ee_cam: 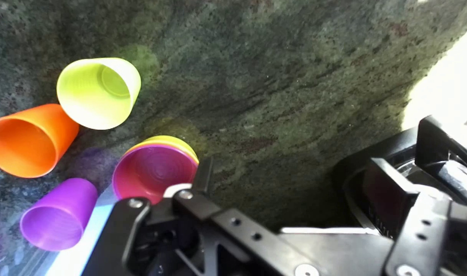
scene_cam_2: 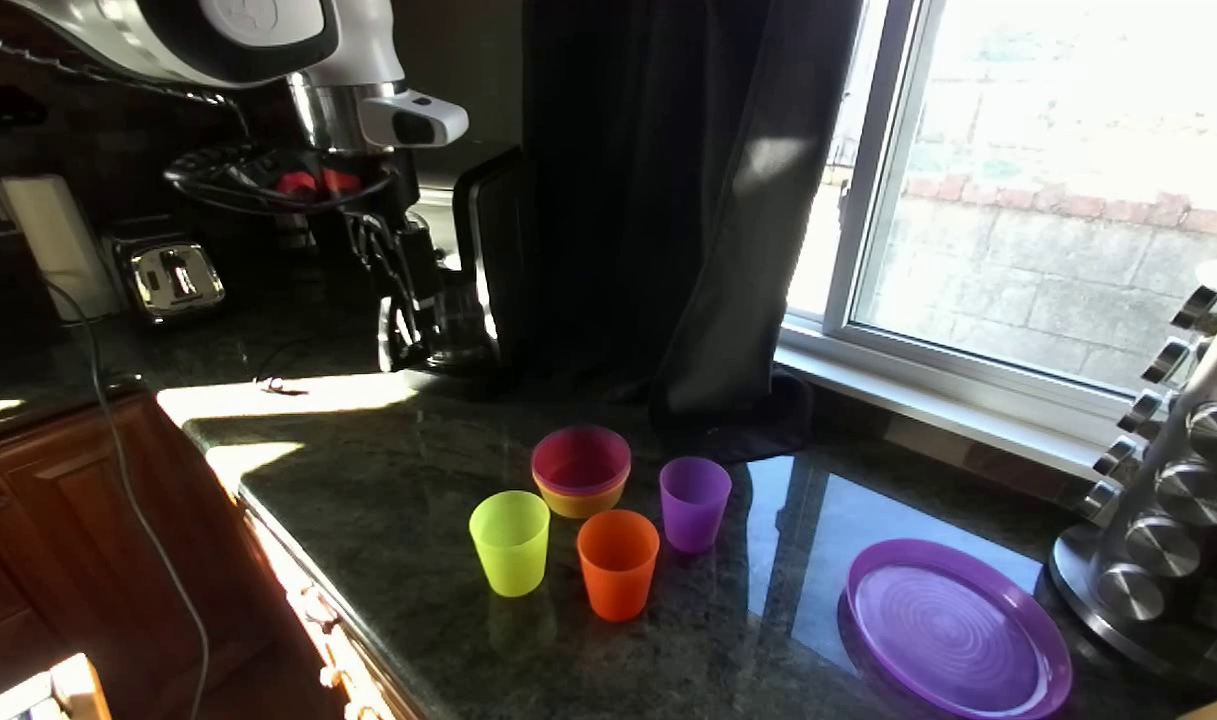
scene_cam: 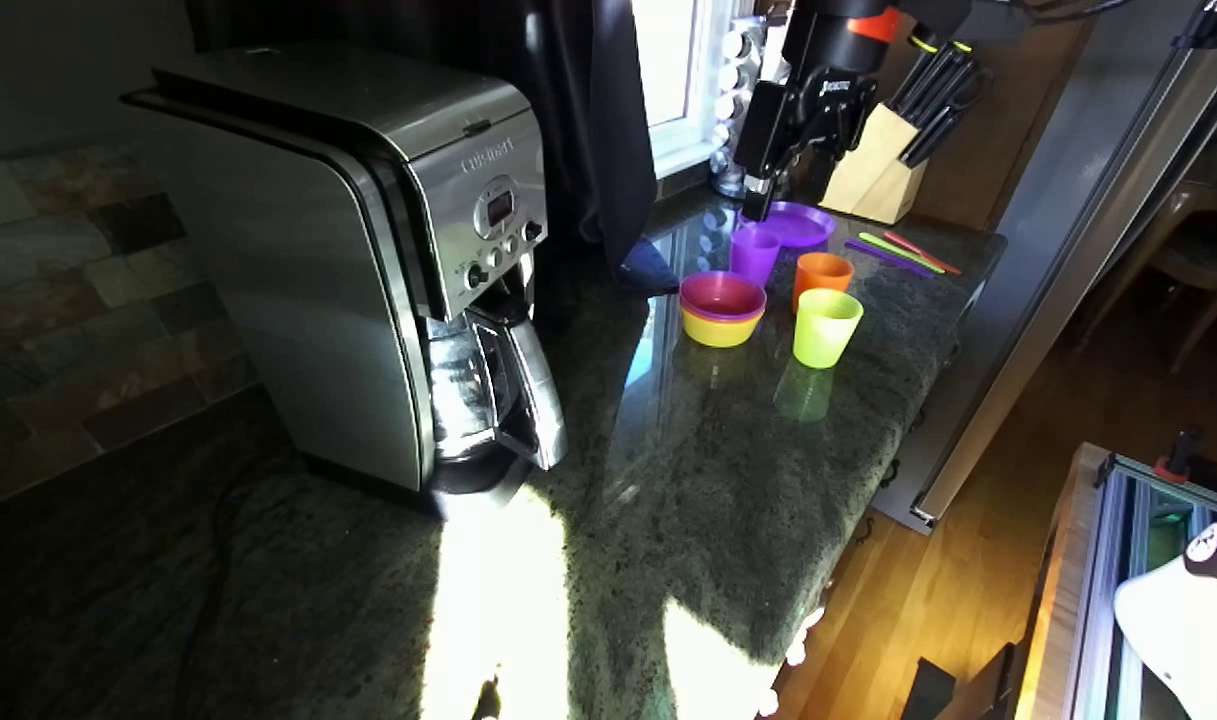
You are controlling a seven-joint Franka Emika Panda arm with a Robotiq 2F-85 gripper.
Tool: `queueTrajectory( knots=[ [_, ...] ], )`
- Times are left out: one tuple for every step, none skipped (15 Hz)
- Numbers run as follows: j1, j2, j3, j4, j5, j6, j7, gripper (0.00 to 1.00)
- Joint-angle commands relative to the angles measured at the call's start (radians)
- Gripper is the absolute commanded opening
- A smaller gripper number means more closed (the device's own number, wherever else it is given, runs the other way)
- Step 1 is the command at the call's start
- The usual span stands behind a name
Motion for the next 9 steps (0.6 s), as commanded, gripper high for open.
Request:
queueTrajectory(
  knots=[
    [-0.006,-0.143,-0.014,-0.162,0.001,0.097,-0.023,1.0],
    [-0.016,-0.171,-0.029,-0.189,0.002,0.104,-0.029,1.0],
    [-0.026,-0.19,-0.044,-0.209,0.005,0.108,-0.033,1.0],
    [-0.046,-0.201,-0.06,-0.22,0.001,0.106,-0.027,1.0],
    [-0.057,-0.203,-0.083,-0.222,0.009,0.094,-0.04,1.0],
    [-0.074,-0.196,-0.102,-0.217,0.013,0.075,-0.044,1.0],
    [-0.092,-0.185,-0.118,-0.211,0.012,0.054,-0.041,1.0],
    [-0.112,-0.171,-0.129,-0.204,0.007,0.04,-0.029,1.0],
    [-0.132,-0.156,-0.144,-0.198,0.008,0.031,-0.02,1.0]
  ],
)
